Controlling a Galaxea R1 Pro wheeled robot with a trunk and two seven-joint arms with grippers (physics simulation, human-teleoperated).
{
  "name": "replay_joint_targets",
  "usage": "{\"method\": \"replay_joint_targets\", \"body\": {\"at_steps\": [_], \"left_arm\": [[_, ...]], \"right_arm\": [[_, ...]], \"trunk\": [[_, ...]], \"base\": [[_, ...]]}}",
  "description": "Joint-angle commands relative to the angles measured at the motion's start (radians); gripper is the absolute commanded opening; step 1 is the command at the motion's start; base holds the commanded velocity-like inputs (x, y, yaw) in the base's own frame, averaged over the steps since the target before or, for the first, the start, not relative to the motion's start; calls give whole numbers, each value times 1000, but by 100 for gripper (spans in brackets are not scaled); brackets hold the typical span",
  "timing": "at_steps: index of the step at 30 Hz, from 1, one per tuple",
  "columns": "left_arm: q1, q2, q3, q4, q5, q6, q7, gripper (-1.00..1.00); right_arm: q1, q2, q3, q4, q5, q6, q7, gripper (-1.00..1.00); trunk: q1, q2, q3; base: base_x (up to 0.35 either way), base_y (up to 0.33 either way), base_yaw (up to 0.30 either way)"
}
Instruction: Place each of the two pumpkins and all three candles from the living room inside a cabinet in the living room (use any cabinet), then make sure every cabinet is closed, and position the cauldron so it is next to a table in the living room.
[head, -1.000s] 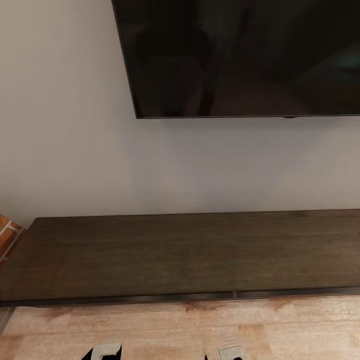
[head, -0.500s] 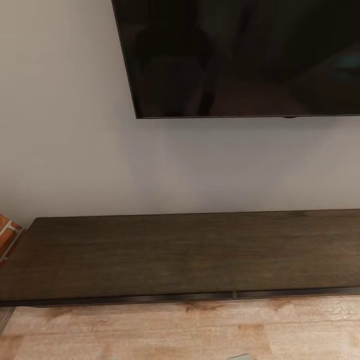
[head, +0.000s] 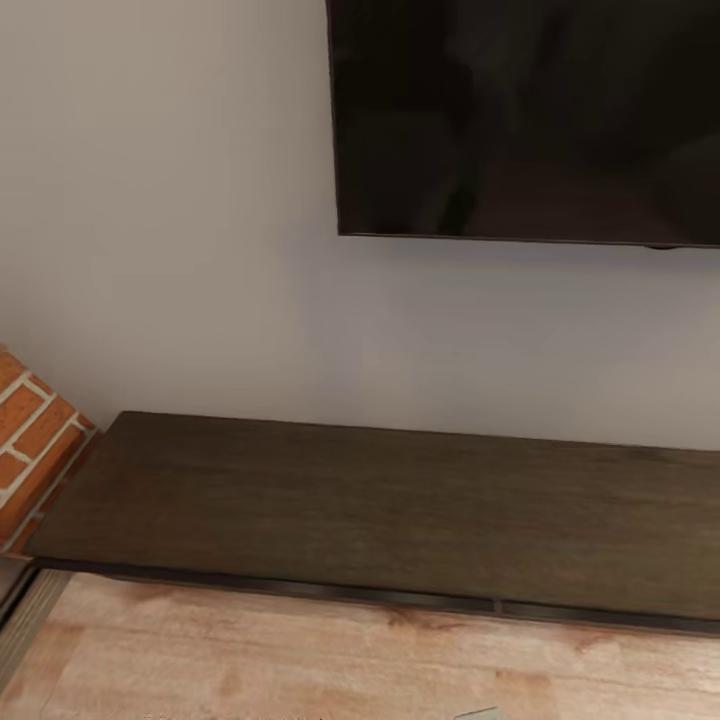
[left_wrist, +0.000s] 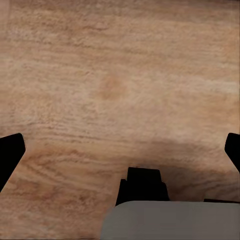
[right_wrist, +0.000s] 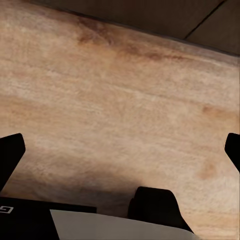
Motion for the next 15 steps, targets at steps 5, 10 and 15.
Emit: {"method": "replay_joint_targets", "body": {"at_steps": [5, 10, 15], "left_arm": [[0, 0, 0, 0, 0, 0, 0, 100], [0, 0, 0, 0, 0, -1, 0, 100], [0, 0, 0, 0, 0, 0, 0, 100]], "right_arm": [[0, -1, -1, -1, -1, -1, -1, 100], [0, -3, -3, -5, 2, -3, -6, 100], [0, 0, -2, -6, 7, -2, -53, 100]], "trunk": [[0, 0, 0], [0, 0, 0], [0, 0, 0]], "base": [[0, -59, 289], [0, -11, 290], [0, 0, 291]]}}
